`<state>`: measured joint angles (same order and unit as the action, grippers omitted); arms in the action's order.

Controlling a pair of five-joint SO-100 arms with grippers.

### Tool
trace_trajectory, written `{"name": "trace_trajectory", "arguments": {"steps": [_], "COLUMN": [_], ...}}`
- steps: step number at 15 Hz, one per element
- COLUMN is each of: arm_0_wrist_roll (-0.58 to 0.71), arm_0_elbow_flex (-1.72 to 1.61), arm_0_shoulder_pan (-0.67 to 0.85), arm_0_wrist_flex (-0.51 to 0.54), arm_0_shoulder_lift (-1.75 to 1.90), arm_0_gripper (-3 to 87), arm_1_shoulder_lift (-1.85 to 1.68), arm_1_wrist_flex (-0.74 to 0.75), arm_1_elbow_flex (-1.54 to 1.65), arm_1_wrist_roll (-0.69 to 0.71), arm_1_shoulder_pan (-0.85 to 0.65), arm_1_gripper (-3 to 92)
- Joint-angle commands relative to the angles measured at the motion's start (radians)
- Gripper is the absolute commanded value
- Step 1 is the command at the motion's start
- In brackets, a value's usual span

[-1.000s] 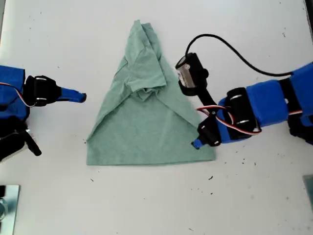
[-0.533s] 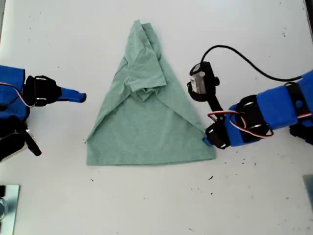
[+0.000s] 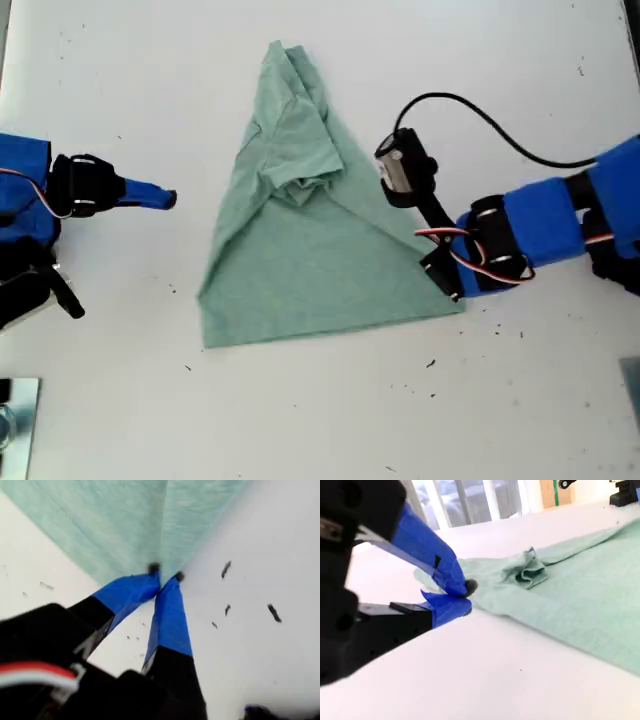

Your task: Fold t shirt

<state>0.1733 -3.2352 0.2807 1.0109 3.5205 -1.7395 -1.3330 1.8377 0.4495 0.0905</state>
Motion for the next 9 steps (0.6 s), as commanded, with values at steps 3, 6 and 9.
{"name": "trace_trajectory", "arguments": {"steps": [3,6,9], "arm_0_wrist_roll": [0.011,0.011,0.011], "arm_0_elbow_flex": [-0.012,-0.012,-0.012], "arm_0_shoulder_pan": [-0.012,-0.014,-0.012], "arm_0_wrist_flex": [-0.015,-0.015,-0.015], "arm_0_shoulder_lift": [0.009,0.009,0.009], "arm_0_gripper": [-0.2,-0.2,-0.2], "arm_1_shoulder_lift": [0.094,0.175,0.387], "arm_1_wrist_flex": [-0.399,-0.336,-0.16], "arm_1_elbow_flex": [-0.563,-0.66,-0.976], "arm_1_wrist_roll": [0.071,0.063,0.107], "arm_1_shoulder_pan": [0.029,0.038,0.037], "arm_1_gripper": [-1.2,-1.2,-1.2]}}
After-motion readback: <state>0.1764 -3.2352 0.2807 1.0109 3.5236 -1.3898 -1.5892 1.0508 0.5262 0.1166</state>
